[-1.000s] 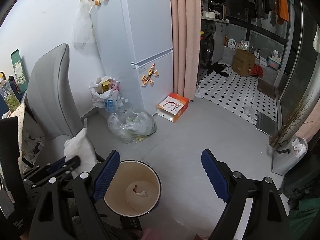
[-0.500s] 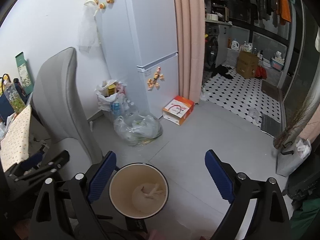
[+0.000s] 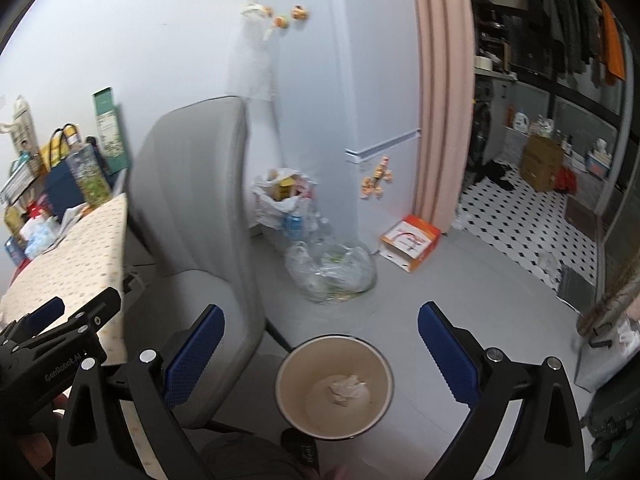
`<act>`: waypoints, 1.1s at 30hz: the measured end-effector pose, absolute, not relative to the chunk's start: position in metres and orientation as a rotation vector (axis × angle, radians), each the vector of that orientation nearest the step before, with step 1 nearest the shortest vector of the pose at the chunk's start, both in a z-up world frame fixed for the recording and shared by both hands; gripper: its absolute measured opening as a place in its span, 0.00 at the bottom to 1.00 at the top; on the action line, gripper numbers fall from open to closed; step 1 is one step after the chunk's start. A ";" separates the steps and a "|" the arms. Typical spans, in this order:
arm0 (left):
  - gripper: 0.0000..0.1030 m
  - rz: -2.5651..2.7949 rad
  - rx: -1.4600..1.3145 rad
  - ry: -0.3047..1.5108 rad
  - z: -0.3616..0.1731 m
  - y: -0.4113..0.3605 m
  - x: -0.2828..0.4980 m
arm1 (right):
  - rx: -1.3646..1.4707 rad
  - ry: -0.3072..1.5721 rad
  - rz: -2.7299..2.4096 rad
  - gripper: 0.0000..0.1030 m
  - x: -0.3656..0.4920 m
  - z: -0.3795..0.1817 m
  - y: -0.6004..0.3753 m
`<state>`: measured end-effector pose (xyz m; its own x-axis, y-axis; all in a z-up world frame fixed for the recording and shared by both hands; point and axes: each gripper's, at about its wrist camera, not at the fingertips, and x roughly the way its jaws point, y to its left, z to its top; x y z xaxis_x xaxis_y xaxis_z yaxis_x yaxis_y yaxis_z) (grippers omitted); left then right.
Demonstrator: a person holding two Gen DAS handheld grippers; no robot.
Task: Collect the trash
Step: 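Move both tools back to the remaining trash on the table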
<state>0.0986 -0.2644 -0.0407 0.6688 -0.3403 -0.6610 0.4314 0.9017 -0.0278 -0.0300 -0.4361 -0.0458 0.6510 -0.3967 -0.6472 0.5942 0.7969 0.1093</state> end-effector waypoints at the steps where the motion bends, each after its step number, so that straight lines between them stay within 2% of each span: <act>1: 0.94 -0.416 0.124 0.710 -0.038 -0.253 0.099 | 0.328 0.647 -0.557 0.92 -0.027 -0.044 -0.429; 14: 0.94 -0.188 -0.008 0.668 -0.021 -0.128 0.098 | 0.238 0.632 -0.364 0.93 0.006 -0.023 -0.331; 33: 0.94 0.054 -0.117 0.650 -0.021 0.010 0.093 | 0.116 0.660 -0.118 0.92 0.058 -0.014 -0.206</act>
